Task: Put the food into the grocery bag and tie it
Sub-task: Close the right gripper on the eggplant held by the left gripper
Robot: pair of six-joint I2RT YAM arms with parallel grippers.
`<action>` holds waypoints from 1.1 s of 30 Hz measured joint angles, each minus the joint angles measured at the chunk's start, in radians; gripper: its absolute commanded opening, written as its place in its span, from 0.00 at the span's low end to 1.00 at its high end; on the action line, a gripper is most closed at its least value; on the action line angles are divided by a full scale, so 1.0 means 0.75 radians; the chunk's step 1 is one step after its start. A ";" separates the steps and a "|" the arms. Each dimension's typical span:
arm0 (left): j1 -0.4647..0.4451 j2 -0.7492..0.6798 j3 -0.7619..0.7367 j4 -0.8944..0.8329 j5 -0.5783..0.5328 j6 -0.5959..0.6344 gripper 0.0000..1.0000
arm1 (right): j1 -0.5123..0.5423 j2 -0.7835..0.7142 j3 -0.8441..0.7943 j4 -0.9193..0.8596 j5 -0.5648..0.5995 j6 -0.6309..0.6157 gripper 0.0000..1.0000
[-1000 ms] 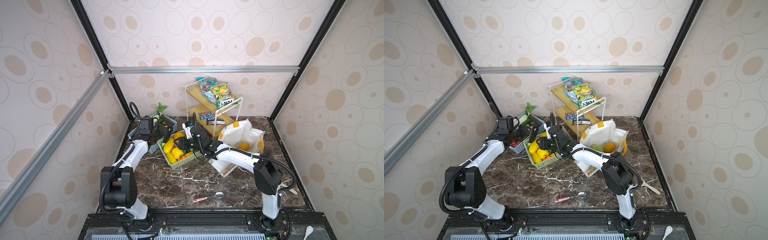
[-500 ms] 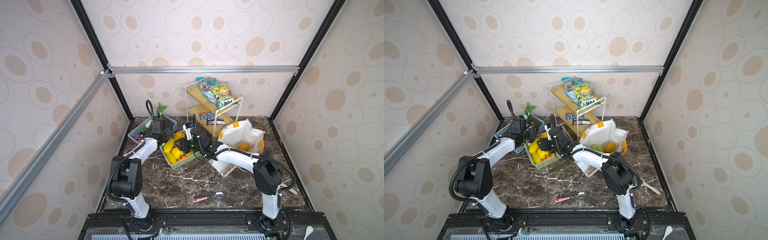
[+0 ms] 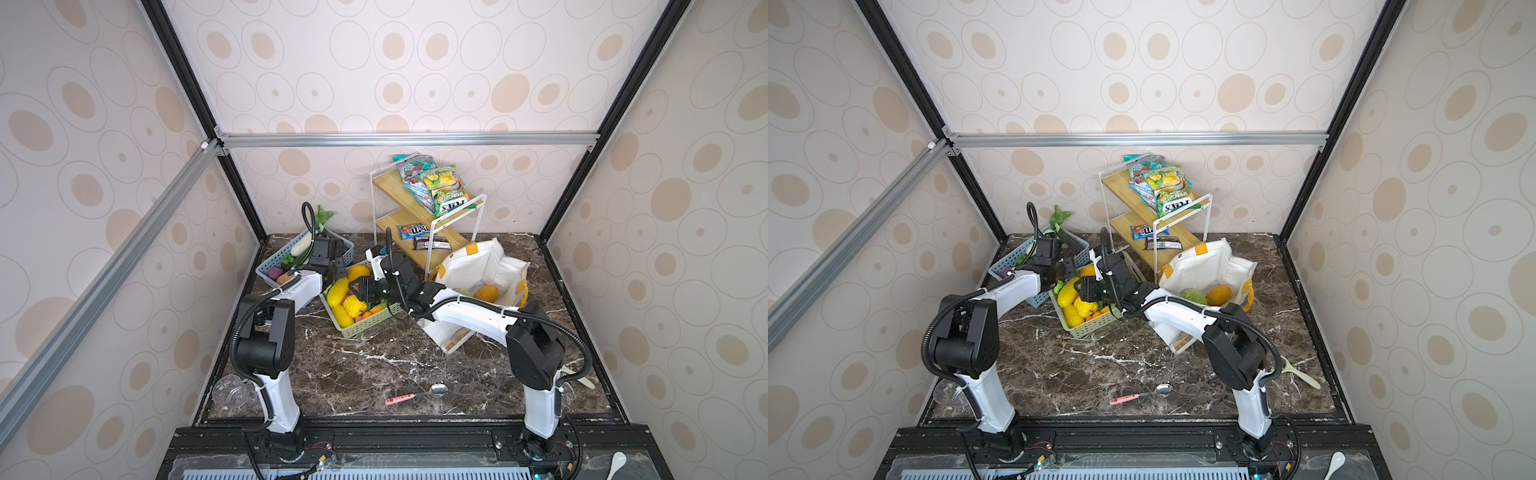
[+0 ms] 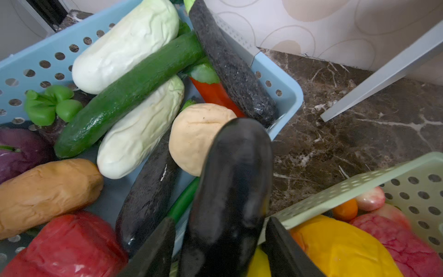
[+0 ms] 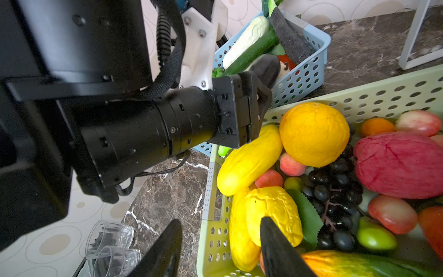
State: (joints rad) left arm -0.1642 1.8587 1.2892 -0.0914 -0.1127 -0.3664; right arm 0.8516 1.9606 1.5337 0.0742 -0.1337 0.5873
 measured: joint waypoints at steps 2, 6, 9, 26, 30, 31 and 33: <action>0.000 0.001 0.000 -0.001 -0.010 0.000 0.51 | 0.000 0.000 0.000 -0.001 0.001 0.000 0.55; 0.000 0.001 0.017 -0.003 -0.027 0.000 0.49 | 0.000 0.000 0.000 -0.001 0.001 0.001 0.55; 0.000 0.000 0.037 -0.008 -0.032 -0.002 0.49 | 0.000 0.000 0.000 -0.002 0.000 0.005 0.55; 0.006 0.022 0.266 -0.171 -0.089 0.011 0.78 | 0.000 0.000 0.002 -0.020 -0.004 0.005 0.55; 0.025 0.156 0.375 -0.239 -0.093 0.034 0.80 | 0.000 0.000 0.002 -0.035 -0.006 0.005 0.55; 0.031 0.193 0.393 -0.253 -0.081 0.041 0.80 | 0.000 0.000 0.002 -0.039 -0.006 0.005 0.55; 0.038 0.249 0.414 -0.280 -0.056 0.058 0.80 | 0.000 0.001 0.005 -0.044 -0.006 0.005 0.55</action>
State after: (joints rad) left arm -0.1356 2.0457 1.5997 -0.3012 -0.1547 -0.3225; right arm 0.8516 1.9610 1.5372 0.0410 -0.1383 0.5911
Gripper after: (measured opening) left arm 0.803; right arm 0.549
